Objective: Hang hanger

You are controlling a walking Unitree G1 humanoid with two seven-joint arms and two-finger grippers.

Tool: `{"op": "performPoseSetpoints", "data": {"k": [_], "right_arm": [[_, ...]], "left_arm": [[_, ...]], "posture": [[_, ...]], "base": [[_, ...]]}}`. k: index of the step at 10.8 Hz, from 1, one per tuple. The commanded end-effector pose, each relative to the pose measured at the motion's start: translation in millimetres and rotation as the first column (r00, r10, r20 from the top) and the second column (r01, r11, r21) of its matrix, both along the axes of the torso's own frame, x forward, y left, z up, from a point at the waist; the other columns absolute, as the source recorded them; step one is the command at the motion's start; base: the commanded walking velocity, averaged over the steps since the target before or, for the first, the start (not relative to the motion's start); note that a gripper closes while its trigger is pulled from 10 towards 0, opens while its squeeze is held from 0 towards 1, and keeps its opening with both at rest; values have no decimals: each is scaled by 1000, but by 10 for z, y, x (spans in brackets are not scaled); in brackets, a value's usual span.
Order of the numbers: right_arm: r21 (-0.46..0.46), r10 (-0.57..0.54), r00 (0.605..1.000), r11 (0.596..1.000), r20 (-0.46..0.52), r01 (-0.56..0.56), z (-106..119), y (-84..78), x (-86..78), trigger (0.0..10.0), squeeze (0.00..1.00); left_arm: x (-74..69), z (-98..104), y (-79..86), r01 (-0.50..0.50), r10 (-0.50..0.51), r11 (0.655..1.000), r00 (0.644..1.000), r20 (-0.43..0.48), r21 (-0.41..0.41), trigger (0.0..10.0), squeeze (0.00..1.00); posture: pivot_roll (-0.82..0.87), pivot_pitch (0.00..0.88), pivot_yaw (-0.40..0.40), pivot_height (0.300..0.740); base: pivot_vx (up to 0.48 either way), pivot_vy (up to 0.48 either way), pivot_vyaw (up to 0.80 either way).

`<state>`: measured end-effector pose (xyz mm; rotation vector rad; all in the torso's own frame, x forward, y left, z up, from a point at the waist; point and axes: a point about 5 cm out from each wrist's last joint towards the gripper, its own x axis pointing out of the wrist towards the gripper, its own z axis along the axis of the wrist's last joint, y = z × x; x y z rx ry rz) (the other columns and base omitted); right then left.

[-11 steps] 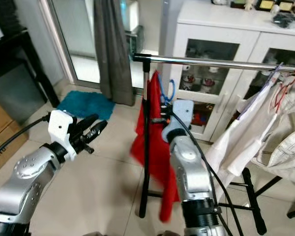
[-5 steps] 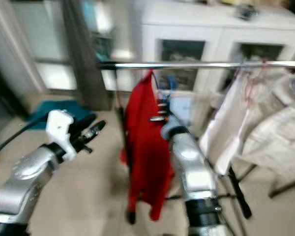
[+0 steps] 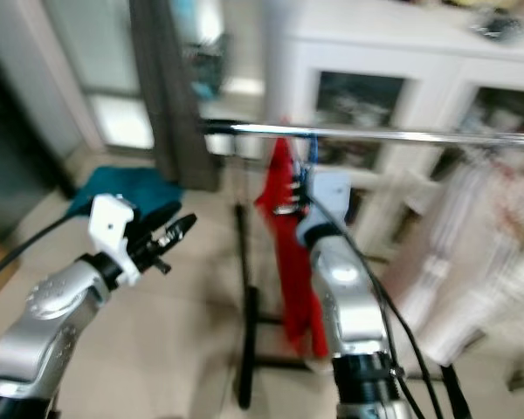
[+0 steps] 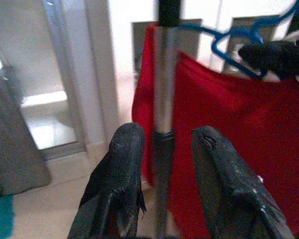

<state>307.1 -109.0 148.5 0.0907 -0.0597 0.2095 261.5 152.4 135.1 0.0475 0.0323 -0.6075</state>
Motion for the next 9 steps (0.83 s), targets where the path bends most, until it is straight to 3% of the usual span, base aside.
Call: {"op": "performPoseSetpoints", "data": {"k": [1,2,4,7,9], "right_arm": [[33,28,994,999,109,-32,177,23,-36,10000,0],[57,33,984,997,174,-44,258,13,-66,10000,0],[49,43,979,997,200,-54,297,29,-54,10000,0],[8,65,990,998,127,-66,270,107,107,10000,0],[-42,87,996,995,16,-86,212,191,295,10000,0]], "left_arm": [[-25,32,-58,49,-49,999,999,10,-13,10000,0],[-47,32,-64,67,-67,998,998,9,-16,10000,0],[-44,47,-60,75,-75,997,997,15,-22,10000,0],[-62,91,-102,169,-169,986,986,8,-6,10000,0],[-77,156,-151,240,-240,971,970,23,4,10000,0]], "posture": [[-6,0,18,740],[-6,0,16,740],[-6,0,14,740],[-6,0,17,740],[-4,0,25,740]], "base": [[0,0,0],[0,0,0],[0,0,0],[0,0,0],[0,0,0]]}}
